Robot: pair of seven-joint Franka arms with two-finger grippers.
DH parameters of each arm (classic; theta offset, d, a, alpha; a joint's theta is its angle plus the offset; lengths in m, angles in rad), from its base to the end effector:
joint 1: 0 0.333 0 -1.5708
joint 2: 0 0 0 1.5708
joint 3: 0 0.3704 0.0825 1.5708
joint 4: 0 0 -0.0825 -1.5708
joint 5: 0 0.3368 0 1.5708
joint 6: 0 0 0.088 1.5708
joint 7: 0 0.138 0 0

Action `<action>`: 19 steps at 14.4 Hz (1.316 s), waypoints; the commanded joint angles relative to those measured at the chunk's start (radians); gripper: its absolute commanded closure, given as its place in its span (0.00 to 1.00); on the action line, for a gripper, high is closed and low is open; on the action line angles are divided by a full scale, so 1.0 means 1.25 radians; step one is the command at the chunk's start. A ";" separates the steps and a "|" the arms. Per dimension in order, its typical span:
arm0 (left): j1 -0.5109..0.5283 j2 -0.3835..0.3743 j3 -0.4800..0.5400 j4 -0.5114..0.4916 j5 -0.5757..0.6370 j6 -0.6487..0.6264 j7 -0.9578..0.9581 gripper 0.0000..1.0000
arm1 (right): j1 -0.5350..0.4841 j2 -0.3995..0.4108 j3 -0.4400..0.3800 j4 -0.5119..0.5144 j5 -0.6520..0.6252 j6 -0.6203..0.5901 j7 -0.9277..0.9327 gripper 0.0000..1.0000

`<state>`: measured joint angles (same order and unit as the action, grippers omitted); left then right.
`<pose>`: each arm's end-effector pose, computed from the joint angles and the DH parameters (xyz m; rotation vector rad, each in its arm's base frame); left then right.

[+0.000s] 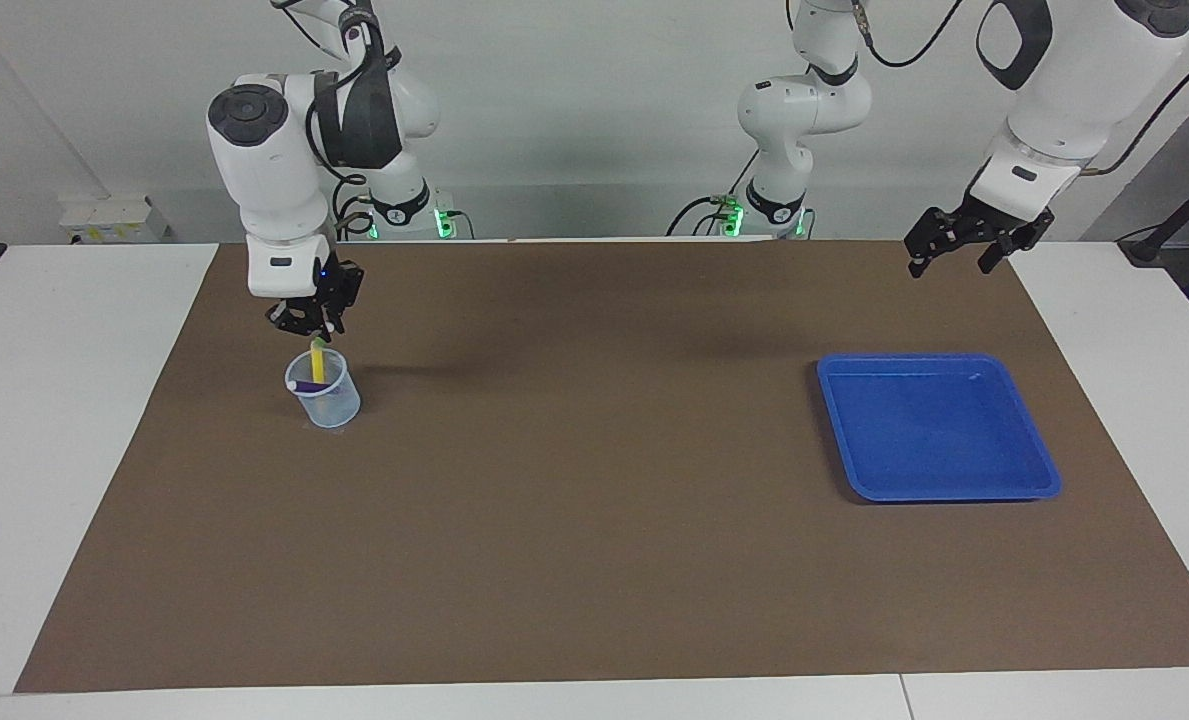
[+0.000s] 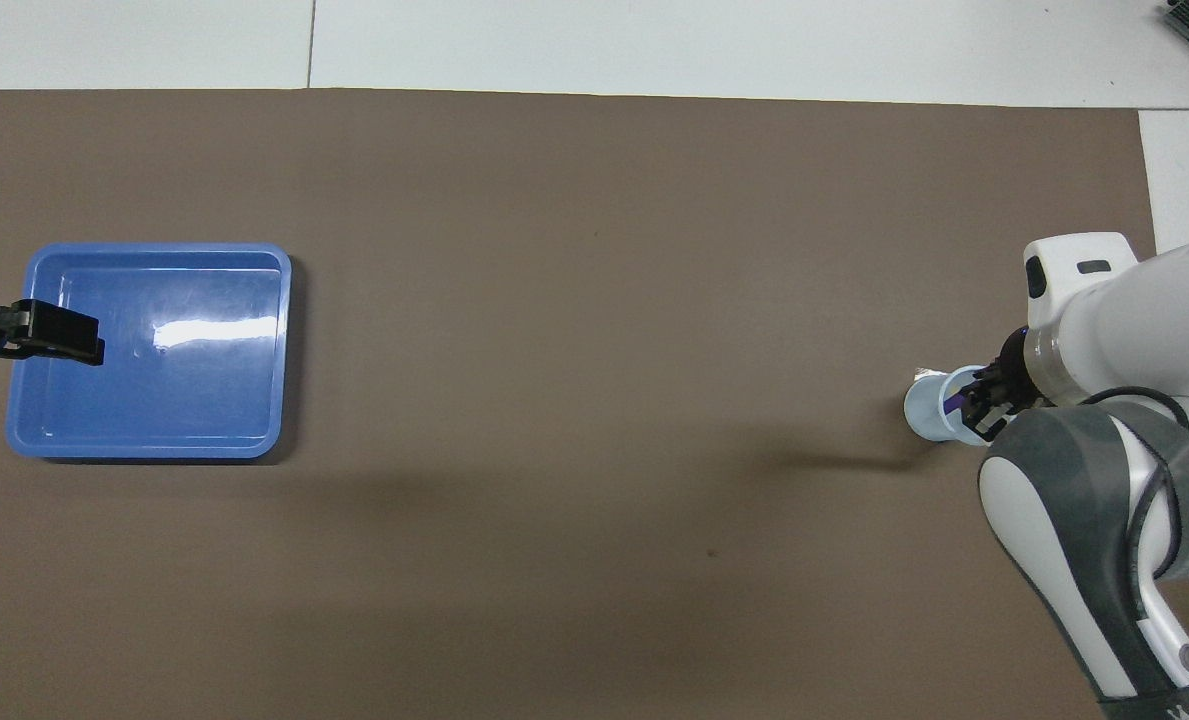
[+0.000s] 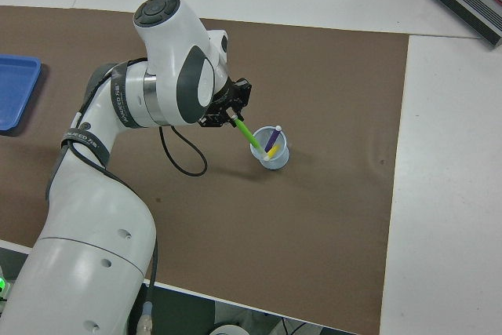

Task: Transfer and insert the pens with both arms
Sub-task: 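Lower the green pen into the white cup with the right gripper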

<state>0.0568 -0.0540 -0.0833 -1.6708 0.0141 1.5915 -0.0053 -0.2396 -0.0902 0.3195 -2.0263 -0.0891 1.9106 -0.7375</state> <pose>0.4870 -0.0123 0.6340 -3.1222 0.0336 0.0393 0.4771 0.0341 0.5242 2.7753 1.2506 -0.0990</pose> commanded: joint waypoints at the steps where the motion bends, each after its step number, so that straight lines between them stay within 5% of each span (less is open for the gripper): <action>1: 0.001 0.003 0.006 0.033 0.003 0.001 0.003 0.00 | -0.005 0.014 0.002 -0.008 -0.015 0.013 -0.015 1.00; 11: -0.006 -0.001 0.005 0.024 -0.053 -0.006 0.001 0.00 | -0.003 0.048 0.009 0.103 -0.013 -0.104 -0.005 1.00; 19: 0.002 -0.001 0.008 0.021 -0.051 0.018 0.003 0.00 | -0.006 0.059 0.009 0.032 -0.006 0.042 -0.003 1.00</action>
<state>0.0574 -0.0539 -0.0786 -1.6456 -0.0398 1.5968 -0.0054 -0.2396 -0.0149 0.3223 -1.9467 -0.0891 1.9115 -0.7376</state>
